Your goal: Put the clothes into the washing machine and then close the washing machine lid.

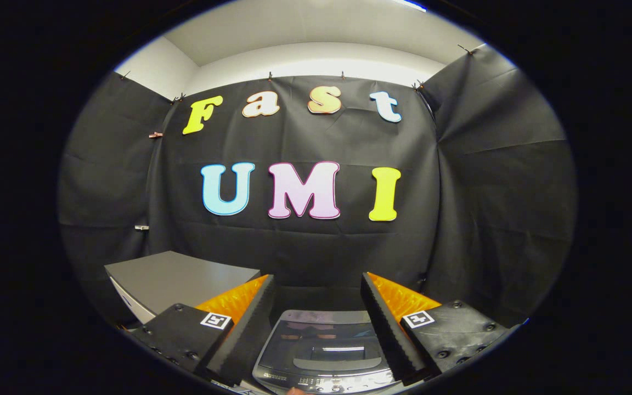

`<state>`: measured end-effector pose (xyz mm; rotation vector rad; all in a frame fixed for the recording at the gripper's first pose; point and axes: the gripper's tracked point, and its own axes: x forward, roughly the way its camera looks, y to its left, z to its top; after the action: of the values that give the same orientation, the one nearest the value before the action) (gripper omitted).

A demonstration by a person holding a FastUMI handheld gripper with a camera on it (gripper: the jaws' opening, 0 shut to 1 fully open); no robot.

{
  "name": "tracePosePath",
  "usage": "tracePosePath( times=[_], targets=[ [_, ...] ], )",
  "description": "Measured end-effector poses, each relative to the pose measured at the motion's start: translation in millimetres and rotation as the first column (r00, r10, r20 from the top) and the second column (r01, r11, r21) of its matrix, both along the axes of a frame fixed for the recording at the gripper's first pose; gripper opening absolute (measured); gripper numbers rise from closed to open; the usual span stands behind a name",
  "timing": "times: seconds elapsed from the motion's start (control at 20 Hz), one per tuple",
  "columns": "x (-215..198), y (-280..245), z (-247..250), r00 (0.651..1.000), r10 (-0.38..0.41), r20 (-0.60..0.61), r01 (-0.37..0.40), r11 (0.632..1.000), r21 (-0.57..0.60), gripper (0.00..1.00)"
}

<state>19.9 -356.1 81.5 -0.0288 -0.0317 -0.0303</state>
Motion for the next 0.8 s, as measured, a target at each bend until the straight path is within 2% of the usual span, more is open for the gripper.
tracePosePath(
  times=[0.4, 0.8],
  targets=[
    [8.6, -7.2, 3.6, 1.000, -0.015, 0.012, 0.015, 1.000, 0.003, 0.98],
    [13.3, 1.3, -1.4, 1.000, 0.010, -0.008, -0.010, 1.000, -0.003, 0.98]
  ],
)
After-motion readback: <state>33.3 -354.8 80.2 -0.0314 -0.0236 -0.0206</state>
